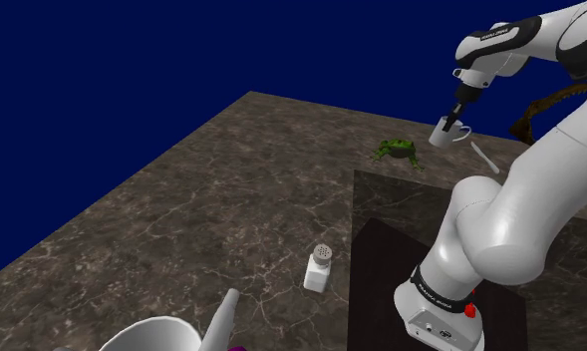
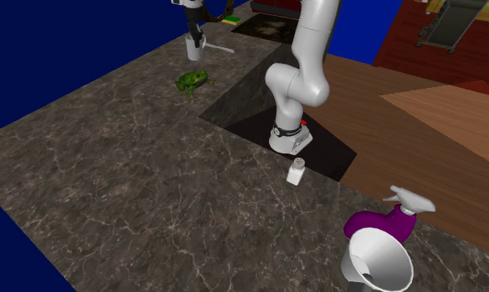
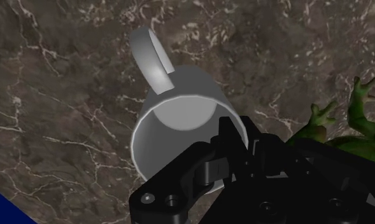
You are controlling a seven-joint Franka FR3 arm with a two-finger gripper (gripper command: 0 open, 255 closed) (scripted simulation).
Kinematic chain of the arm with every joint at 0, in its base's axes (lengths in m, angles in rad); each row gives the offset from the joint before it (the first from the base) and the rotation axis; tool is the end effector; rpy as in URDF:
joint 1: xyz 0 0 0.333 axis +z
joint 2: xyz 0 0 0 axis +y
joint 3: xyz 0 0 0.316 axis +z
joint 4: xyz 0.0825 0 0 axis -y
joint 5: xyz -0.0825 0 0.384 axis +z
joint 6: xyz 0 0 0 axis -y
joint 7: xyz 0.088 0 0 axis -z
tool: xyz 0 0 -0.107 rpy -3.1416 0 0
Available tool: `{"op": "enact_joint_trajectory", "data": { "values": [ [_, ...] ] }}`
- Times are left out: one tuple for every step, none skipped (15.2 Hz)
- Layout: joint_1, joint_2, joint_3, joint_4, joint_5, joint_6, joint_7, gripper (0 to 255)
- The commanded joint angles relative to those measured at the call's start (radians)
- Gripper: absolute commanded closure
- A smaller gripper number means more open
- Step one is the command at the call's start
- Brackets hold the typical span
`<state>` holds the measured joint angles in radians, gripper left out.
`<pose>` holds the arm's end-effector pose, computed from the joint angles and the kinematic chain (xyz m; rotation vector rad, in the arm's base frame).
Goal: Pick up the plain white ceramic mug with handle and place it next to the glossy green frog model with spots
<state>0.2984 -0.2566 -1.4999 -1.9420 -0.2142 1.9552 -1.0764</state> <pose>0.1521 -0.5389 0.4838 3.1249 -0.0786 0.1064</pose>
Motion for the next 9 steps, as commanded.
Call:
{"op": "enact_joint_trajectory", "data": {
  "values": [
    [0.024,0.001,-0.028,-0.020,-0.002,0.027,0.001,255],
    [0.038,0.000,-0.045,-0.032,-0.004,0.043,0.002,255],
    [0.038,0.000,-0.045,-0.032,-0.004,0.043,0.002,255],
    [0.038,0.000,-0.045,-0.032,-0.005,0.043,0.002,255],
    [0.038,0.000,-0.045,-0.032,-0.005,0.043,0.002,255],
    [0.038,0.000,-0.045,-0.032,-0.005,0.043,0.002,255],
    [0.038,0.000,-0.045,-0.032,-0.005,0.043,0.002,255],
    [0.038,0.000,-0.045,-0.032,-0.005,0.043,0.002,255],
    [0.038,0.000,-0.045,-0.032,-0.005,0.043,0.002,255]
  ]
}}
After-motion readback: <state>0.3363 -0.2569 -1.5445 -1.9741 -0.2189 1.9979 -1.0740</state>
